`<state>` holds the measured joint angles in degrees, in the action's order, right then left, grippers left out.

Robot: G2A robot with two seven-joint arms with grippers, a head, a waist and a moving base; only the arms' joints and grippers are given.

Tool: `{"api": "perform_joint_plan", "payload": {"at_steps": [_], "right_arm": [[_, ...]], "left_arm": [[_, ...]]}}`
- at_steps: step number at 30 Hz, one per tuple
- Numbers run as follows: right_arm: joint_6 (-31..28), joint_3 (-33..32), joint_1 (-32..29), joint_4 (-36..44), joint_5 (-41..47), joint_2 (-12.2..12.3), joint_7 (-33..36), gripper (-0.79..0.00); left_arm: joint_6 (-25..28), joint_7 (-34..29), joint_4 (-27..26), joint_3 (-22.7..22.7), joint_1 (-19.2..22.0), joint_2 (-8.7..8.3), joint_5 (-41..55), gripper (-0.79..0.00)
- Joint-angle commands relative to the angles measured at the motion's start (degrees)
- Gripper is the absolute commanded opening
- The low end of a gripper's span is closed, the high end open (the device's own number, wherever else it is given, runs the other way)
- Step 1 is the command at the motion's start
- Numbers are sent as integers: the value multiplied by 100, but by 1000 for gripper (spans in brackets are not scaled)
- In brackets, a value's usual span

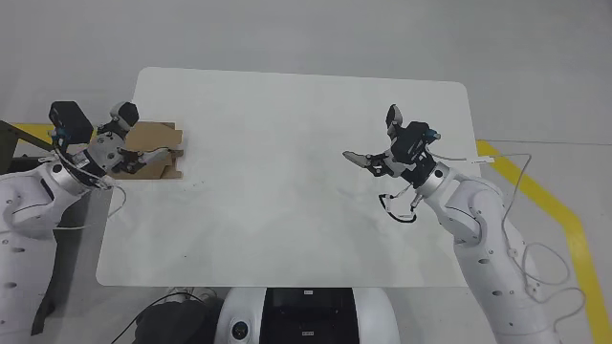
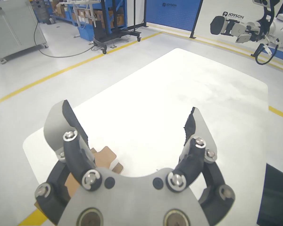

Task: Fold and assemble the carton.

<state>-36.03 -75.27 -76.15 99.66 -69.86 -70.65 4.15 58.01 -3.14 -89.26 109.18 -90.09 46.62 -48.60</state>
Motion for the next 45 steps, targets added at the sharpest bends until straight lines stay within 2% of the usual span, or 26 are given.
{"api": "perform_joint_plan", "payload": {"at_steps": [1, 7, 12, 14, 17, 21, 34, 38, 41, 45], "right_arm": [[0, 0, 0, 0, 0, 0, 0, 0], [0, 0, 0, 0, 0, 0, 0, 0], [0, 0, 0, 0, 0, 0, 0, 0], [0, 0, 0, 0, 0, 0, 0, 0], [0, 0, 0, 0, 0, 0, 0, 0], [0, 0, 0, 0, 0, 0, 0, 0], [0, 0, 0, 0, 0, 0, 0, 0], [0, 0, 0, 0, 0, 0, 0, 0], [0, 0, 0, 0, 0, 0, 0, 0], [0, 0, 0, 0, 0, 0, 0, 0]], "left_arm": [[-1, -636, 166, 25, 37, -74, 743, 0], [-133, -2615, 713, 17, 159, -333, 3159, 0], [-954, -4522, 1120, -153, 501, -533, 5608, 0], [-1200, -5172, 1304, -163, 679, -596, 6268, 0], [-1604, -5769, 1602, -234, 939, -645, 6958, 0], [-2105, -6162, 1976, -381, 1266, -657, 7616, 0], [-2121, -6193, 2000, -395, 1288, -656, 7658, 0], [-2346, -5955, 1981, -382, 1287, -652, 7552, 0], [-2517, -6102, 2311, -402, 1359, -654, 7729, 0], [-2353, -6488, 3092, -409, 1541, -666, 7920, 0]]}}
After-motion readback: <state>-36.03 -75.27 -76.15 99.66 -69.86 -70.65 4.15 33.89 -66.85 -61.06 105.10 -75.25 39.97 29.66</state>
